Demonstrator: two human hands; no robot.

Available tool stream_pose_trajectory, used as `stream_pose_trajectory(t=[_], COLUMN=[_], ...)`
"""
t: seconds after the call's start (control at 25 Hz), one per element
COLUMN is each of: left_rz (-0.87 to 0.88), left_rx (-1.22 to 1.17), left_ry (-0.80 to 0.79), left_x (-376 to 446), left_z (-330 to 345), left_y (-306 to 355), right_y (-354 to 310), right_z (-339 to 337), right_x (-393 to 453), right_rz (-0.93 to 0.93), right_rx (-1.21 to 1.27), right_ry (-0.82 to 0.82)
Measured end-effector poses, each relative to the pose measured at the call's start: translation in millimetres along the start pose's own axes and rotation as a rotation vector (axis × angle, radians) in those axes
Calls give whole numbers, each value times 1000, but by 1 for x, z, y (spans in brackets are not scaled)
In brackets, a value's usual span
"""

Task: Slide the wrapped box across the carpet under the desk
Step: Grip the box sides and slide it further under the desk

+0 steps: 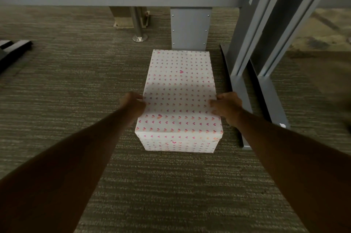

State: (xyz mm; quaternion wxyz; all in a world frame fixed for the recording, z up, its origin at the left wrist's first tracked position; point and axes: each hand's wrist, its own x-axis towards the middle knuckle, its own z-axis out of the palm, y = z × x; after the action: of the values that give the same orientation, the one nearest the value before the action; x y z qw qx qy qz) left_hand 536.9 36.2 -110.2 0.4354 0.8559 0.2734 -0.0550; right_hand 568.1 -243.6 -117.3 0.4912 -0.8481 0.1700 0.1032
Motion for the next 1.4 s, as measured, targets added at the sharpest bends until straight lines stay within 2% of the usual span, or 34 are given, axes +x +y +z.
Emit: stream_pose_trajectory(t=[0.16,0.6,0.84,1.4], left_rz=[-51,-9,-5,-41], left_rx=[-120,-269,-288,-277], left_ry=[42,-1,-1,-35], left_x=[0,-4,-4,-10], left_z=[2,33,60,77], left_y=[4,38,50,51], right_y=[1,5,12,27], right_z=[-7,-52,-74,-77], right_x=[0,24,36,40], right_rz=[58,5,26,79], right_rx=[155,151,156,142], right_ry=[-14,-6,14,75])
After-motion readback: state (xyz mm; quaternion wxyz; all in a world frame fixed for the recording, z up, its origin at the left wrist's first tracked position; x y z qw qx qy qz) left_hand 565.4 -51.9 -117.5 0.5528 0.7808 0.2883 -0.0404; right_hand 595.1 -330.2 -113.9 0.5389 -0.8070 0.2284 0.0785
